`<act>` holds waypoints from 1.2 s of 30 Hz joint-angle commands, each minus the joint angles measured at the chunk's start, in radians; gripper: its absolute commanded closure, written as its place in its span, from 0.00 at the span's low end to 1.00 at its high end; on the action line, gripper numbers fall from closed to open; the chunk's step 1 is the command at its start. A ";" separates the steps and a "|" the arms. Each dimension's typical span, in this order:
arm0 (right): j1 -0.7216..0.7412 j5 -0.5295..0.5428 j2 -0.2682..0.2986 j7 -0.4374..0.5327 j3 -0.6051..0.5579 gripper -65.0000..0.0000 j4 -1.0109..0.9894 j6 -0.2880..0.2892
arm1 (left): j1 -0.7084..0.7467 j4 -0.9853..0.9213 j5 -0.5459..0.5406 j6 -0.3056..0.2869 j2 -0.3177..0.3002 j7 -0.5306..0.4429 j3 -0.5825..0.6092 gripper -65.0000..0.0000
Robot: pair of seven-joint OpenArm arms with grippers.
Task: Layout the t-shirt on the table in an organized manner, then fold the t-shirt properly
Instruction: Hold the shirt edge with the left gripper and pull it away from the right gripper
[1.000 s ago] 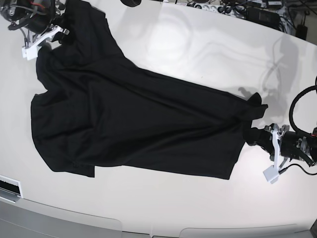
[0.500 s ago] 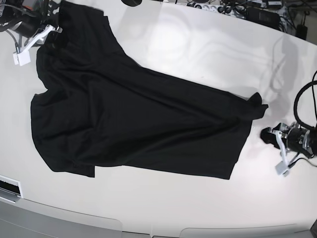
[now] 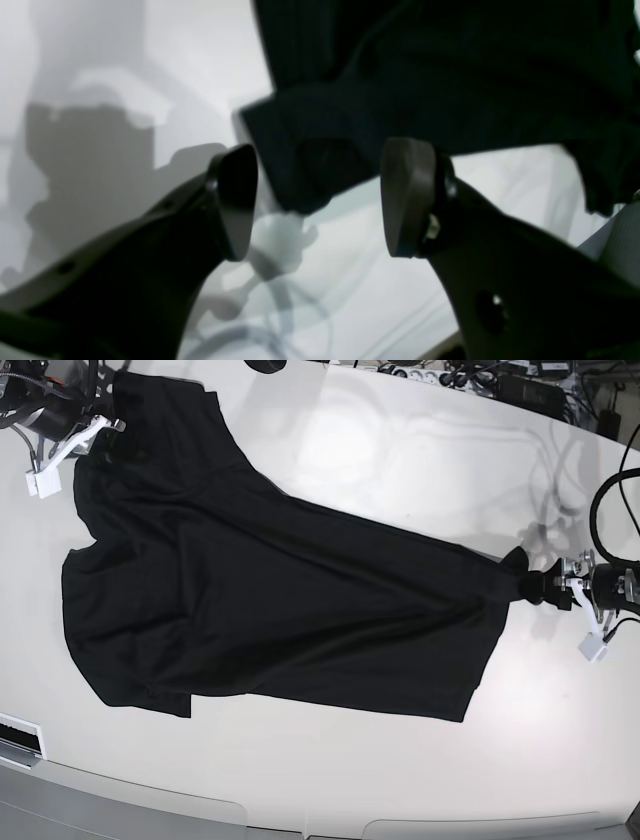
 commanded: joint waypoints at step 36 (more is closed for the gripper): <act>-0.003 0.019 0.012 0.008 0.005 1.00 0.019 0.006 | -0.133 0.020 0.129 -0.008 -0.024 -0.113 0.249 0.70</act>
